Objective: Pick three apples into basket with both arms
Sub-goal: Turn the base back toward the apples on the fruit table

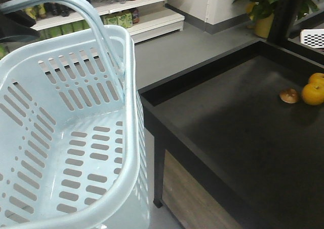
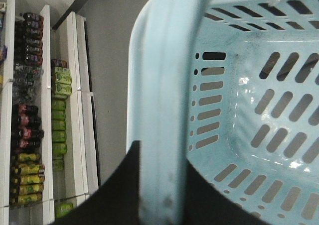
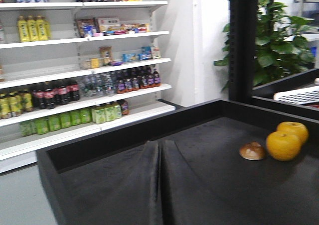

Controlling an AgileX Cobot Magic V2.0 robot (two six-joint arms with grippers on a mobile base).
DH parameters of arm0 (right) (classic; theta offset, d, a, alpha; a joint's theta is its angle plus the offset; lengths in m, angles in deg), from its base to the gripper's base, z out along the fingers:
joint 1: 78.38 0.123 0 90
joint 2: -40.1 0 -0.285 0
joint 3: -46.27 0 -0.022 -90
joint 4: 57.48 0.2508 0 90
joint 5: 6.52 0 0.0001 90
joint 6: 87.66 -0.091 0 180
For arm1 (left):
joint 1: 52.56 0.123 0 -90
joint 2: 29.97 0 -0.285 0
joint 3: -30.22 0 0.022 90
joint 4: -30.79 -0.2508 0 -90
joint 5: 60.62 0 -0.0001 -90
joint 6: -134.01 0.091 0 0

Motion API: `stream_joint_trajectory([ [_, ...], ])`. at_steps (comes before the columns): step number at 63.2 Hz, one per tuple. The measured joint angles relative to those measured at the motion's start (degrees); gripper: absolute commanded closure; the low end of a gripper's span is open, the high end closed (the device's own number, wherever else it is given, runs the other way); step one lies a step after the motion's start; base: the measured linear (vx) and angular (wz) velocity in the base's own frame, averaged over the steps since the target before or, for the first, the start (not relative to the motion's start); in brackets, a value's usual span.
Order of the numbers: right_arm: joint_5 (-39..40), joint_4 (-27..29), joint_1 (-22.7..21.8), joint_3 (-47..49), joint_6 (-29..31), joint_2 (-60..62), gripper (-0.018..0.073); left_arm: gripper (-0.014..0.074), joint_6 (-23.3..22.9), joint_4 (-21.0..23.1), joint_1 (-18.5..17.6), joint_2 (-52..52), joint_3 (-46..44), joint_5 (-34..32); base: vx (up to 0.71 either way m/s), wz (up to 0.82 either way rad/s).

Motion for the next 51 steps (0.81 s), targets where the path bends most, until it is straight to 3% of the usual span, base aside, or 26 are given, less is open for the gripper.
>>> stream_joint_trajectory([
  [51, 0.0, 0.0, 0.0, 0.0, 0.0, 0.0, 0.0568, 0.0603, 0.0, -0.1, 0.0, 0.0, 0.0, 0.0, 0.07, -0.31],
])
